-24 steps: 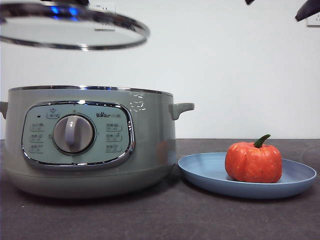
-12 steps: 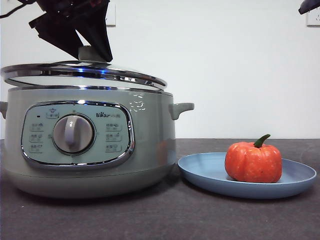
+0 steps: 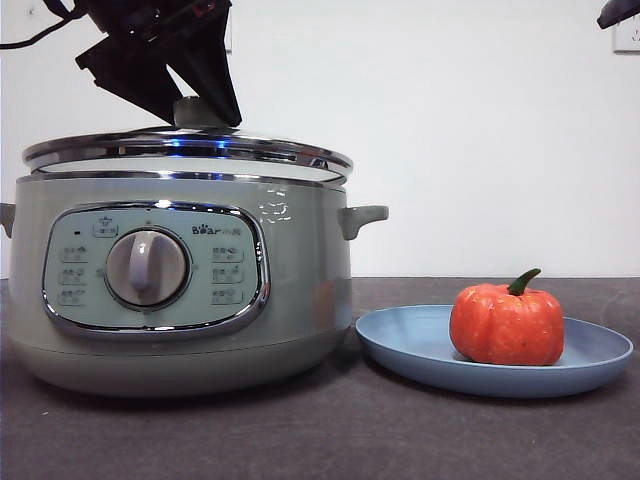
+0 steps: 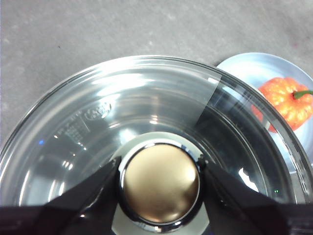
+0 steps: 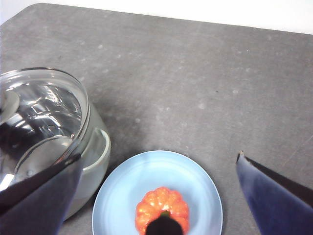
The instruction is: Take the pumpkin out from the steamer,put the pumpkin in the blue plate,close the lid
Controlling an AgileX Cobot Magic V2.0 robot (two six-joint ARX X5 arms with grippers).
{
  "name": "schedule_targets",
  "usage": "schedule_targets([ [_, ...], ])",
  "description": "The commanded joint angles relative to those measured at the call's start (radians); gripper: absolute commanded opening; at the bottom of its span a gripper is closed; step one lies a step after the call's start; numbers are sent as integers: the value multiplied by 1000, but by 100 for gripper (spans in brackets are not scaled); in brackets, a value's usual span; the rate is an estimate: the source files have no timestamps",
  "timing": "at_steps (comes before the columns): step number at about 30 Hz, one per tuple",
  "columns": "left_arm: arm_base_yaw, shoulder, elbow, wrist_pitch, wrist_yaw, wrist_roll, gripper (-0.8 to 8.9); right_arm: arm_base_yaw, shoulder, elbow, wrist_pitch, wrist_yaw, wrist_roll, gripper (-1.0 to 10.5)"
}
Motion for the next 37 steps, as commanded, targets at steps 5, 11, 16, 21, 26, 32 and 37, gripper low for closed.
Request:
schedule_targets([
  [5,1,21,3,19,3,-5,-9,0,-2,-7,5,5,9,532],
  [11,0,21,3,-17,-63,3,-9,0,-2,-7,4,5,9,532],
  [16,0,21,3,-20,-69,3,-9,0,-2,-7,4,5,9,532],
  [21,0,21,3,-24,-66,28,-9,0,-2,-7,4,5,9,532],
  [26,0,21,3,-30,-69,32,-9,0,-1,-7,5,5,10,532],
  [32,0,21,3,-49,-71,58,-9,0,-1,-7,5,5,10,532],
  [37,0,21,3,-50,-70,84,-9,0,-1,-7,6,5,14,532],
])
